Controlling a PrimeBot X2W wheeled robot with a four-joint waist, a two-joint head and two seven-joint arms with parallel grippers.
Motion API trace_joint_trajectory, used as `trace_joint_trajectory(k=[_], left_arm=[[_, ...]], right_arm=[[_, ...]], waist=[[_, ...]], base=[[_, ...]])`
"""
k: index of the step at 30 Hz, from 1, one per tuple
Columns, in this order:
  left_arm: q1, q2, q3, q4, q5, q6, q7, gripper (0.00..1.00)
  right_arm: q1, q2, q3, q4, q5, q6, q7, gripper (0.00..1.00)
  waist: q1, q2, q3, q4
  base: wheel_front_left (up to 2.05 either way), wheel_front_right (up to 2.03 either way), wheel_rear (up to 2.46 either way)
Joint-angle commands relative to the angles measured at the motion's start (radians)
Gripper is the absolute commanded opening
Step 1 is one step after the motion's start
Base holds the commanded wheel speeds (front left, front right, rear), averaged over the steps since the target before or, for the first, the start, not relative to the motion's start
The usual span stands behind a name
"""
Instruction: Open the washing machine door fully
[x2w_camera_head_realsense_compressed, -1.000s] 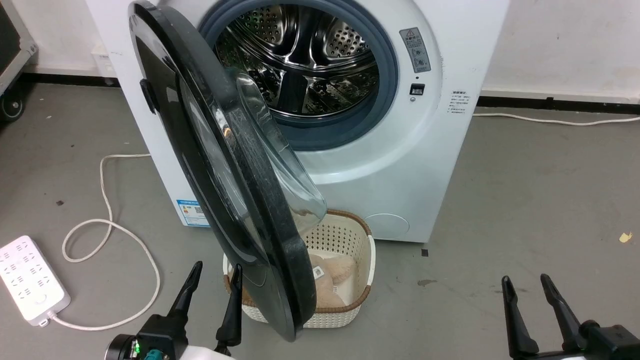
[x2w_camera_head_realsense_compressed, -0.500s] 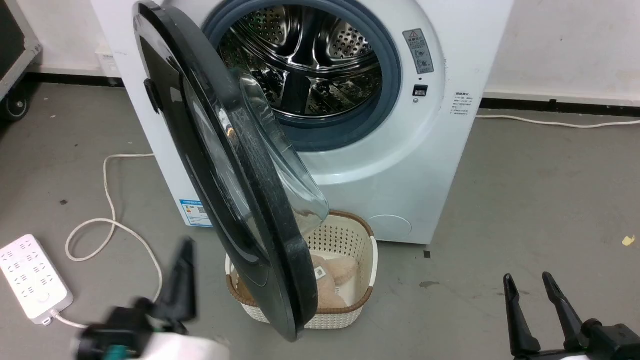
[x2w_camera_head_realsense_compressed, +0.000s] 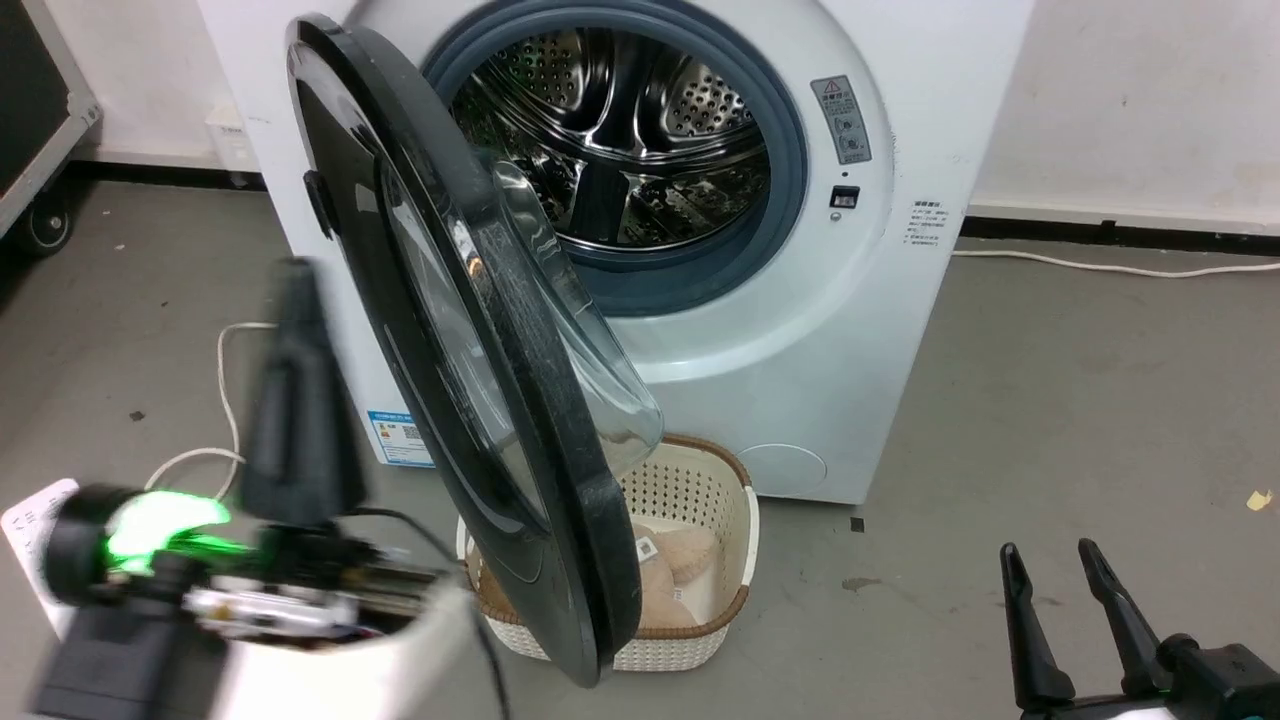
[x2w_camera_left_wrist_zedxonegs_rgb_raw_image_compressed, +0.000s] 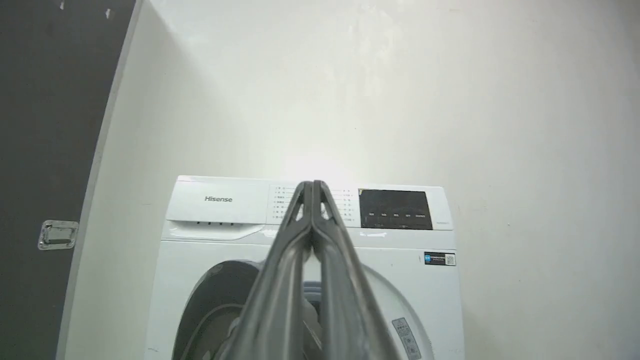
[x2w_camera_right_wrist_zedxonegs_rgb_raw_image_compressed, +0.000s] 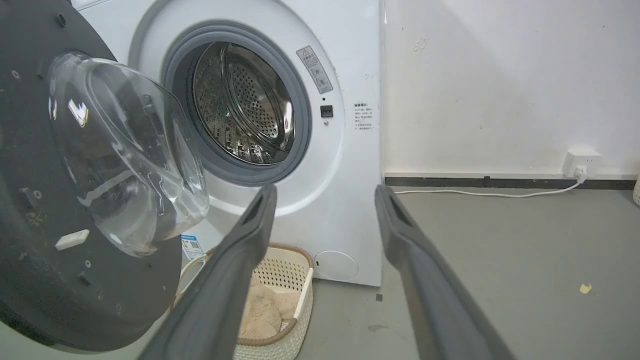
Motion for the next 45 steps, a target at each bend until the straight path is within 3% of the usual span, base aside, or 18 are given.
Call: trace_joint_trajectory(k=[1, 7, 12, 16, 25, 31, 37, 45], left_arm=[[-0.012, 0.002, -0.056, -0.024, 0.031, -0.013, 0.033, 0.0], [0.014, 0.0, -0.23, 0.003, 0.057, -0.041, 0.111, 0.0], [0.066, -0.002, -0.349, 0.138, 0.03, -0.039, 0.159, 0.0], [0.086, -0.003, -0.392, 0.269, 0.001, -0.026, 0.158, 0.0], [0.044, -0.004, -0.365, 0.528, -0.07, 0.019, 0.143, 0.0], [0.036, 0.006, -0.326, 0.624, -0.099, 0.034, 0.11, 0.0], [0.071, 0.029, -0.31, 0.634, -0.11, 0.042, 0.091, 0.0], [0.123, 0.066, -0.282, 0.582, -0.123, 0.067, 0.101, 0.0]], right_arm=[[-0.018, 0.004, 0.003, 0.001, 0.004, 0.001, -0.003, 1.0], [-0.02, 0.004, 0.004, 0.005, 0.007, 0.001, -0.008, 1.0], [-0.025, 0.004, 0.007, 0.011, 0.006, 0.001, -0.011, 1.0], [-0.029, 0.004, 0.01, 0.013, 0.005, 0.001, -0.013, 1.0], [-0.031, 0.004, 0.018, 0.018, -0.003, 0.001, -0.013, 1.0], [-0.028, 0.004, 0.027, 0.023, -0.003, 0.001, -0.015, 1.0], [-0.016, 0.004, 0.03, 0.027, 0.003, 0.001, -0.017, 1.0], [-0.008, 0.004, 0.032, 0.034, 0.013, 0.001, -0.021, 1.0]], waist=[[0.0, 0.0, -0.002, -0.005], [0.0, 0.0, 0.001, -0.01], [0.0, 0.0, 0.007, -0.016], [0.0, 0.0, 0.013, -0.026], [0.0, 0.0, 0.031, -0.045], [0.0, 0.0, 0.031, -0.032], [0.0, 0.0, 0.019, 0.036], [0.0, 0.0, 0.011, 0.181]], base=[[0.0, 0.0, 0.0], [0.0, 0.0, 0.0], [0.0, 0.0, 0.0], [0.0, 0.0, 0.0], [0.0, 0.0, 0.0], [0.0, 0.0, 0.0], [0.0, 0.0, 0.0], [0.0, 0.0, 0.0]])
